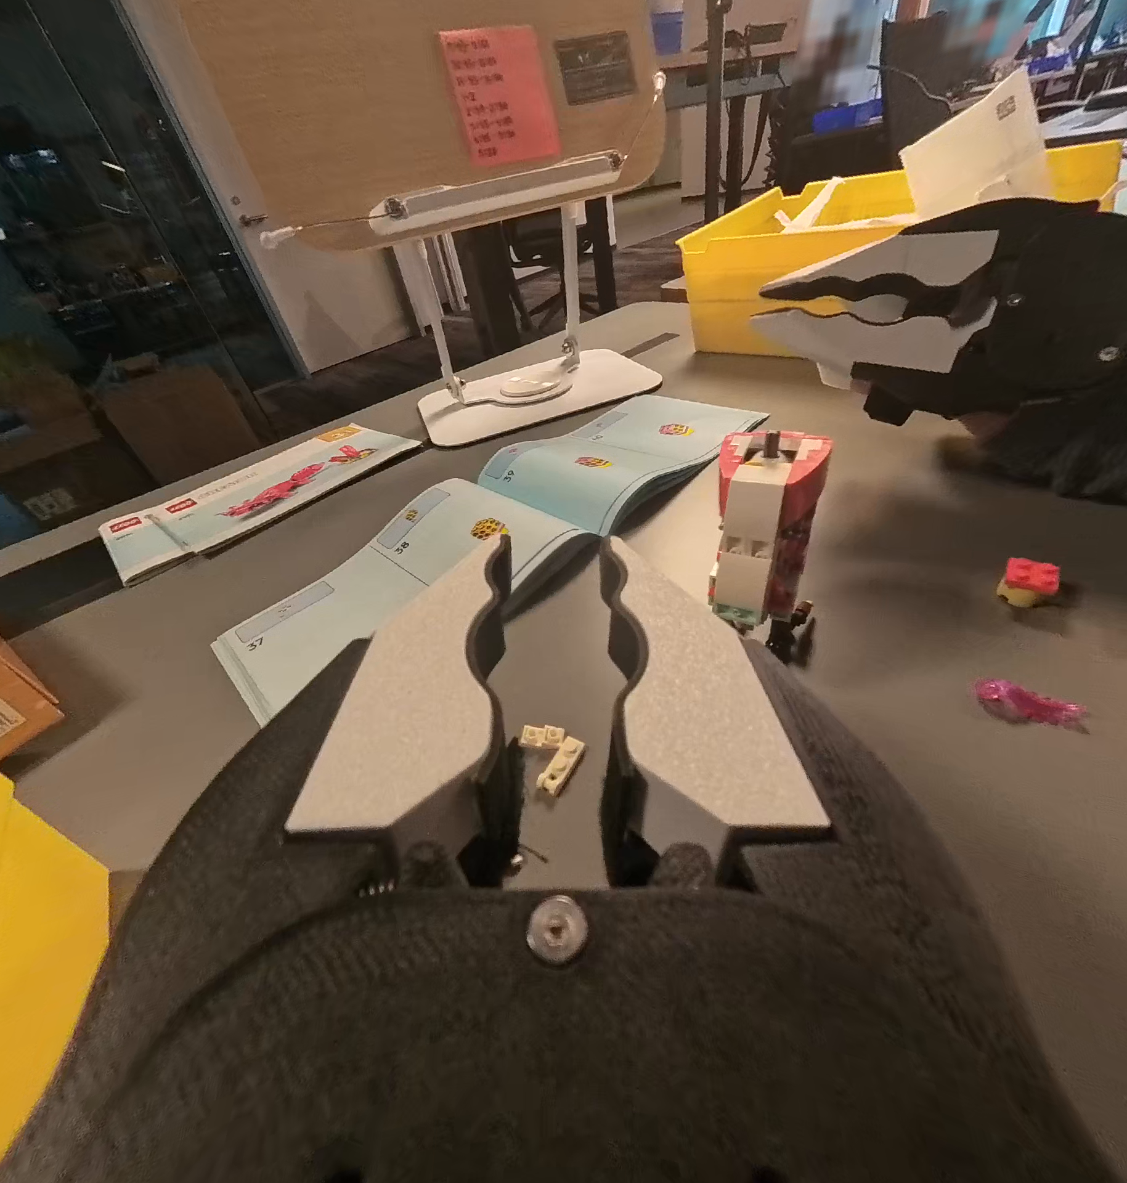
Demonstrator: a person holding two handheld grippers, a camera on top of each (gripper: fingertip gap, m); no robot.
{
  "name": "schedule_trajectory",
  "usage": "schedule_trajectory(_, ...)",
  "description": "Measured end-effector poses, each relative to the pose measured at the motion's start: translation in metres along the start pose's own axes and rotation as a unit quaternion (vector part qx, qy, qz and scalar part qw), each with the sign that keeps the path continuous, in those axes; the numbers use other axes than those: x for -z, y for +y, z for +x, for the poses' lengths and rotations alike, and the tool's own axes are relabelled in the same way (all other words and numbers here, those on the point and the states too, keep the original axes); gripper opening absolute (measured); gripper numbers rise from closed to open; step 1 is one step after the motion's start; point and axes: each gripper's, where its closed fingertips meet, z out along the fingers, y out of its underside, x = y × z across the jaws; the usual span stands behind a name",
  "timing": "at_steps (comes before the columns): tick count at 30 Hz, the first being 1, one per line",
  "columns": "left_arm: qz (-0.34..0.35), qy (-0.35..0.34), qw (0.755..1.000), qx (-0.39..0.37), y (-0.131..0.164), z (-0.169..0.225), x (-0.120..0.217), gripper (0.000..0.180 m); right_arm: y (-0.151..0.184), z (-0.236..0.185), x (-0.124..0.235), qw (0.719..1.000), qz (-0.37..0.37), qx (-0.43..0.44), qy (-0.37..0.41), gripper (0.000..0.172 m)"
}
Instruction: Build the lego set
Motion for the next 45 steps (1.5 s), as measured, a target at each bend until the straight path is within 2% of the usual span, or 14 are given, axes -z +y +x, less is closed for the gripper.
schedule_trajectory(12,-0.001,0.008,1.0,-0.016,-0.003,0.008,-0.001,0.025,0.0,0.005,-0.001,0.999,0.007,-0.033,0.005,0.009)
schedule_trajectory(15,0.035,0.034,0.999,-0.019,-0.026,0.023,0.009,0.025,0.001,0.007,-0.001,0.999,0.006,-0.041,0.007,0.009)
schedule_trajectory(17,0.065,0.055,0.996,-0.01,-0.056,0.039,0.026,0.025,0.001,0.008,0.0,0.999,0.009,-0.046,0.008,0.009)
schedule_trajectory(20,0.099,0.072,0.992,-0.01,-0.106,0.054,0.072,0.025,0.001,0.01,0.0,0.998,0.009,-0.053,0.011,0.009)
schedule_trajectory(22,0.086,0.044,0.995,-0.014,-0.127,0.036,0.107,0.025,0.001,0.011,0.001,0.998,0.011,-0.056,0.013,0.009)
schedule_trajectory(24,0.039,-0.007,0.999,-0.007,-0.132,-0.004,0.141,0.025,0.0,0.013,0.001,0.998,0.013,-0.06,0.016,0.009)
schedule_trajectory(26,-0.054,-0.066,0.996,0.017,-0.114,-0.055,0.173,0.026,0.0,0.014,0.002,0.998,0.016,-0.064,0.018,0.009)
schedule_trajectory(28,-0.197,-0.109,0.973,0.044,-0.069,-0.103,0.204,0.014,0.0,0.015,0.002,0.997,0.018,-0.07,0.019,0.009)
schedule_trajectory(29,-0.279,-0.104,0.952,0.068,-0.04,-0.116,0.218,0.003,0.0,0.016,0.003,0.997,0.02,-0.073,0.02,0.009)
schedule_trajectory(31,-0.414,-0.076,0.898,0.132,0.014,-0.126,0.244,0.0,0.0,0.017,0.003,0.996,0.022,-0.079,0.021,0.009)
schedule_trajectory(34,-0.552,-0.049,0.817,0.159,0.074,-0.13,0.274,0.0,0.001,0.019,0.004,0.996,0.022,-0.088,0.022,0.009)
schedule_trajectory(36,-0.598,-0.04,0.784,0.159,0.097,-0.129,0.283,0.0,0.001,0.019,0.004,0.995,0.023,-0.091,0.02,0.009)
schedule_trajectory(40,-0.653,-0.037,0.74,0.155,0.123,-0.13,0.293,0.004,0.001,0.017,0.004,0.996,0.022,-0.088,0.015,0.009)
schedule_trajectory(45,-0.687,-0.05,0.708,0.153,0.137,-0.138,0.3,0.013,0.001,0.016,0.003,0.996,0.022,-0.089,0.012,0.009)
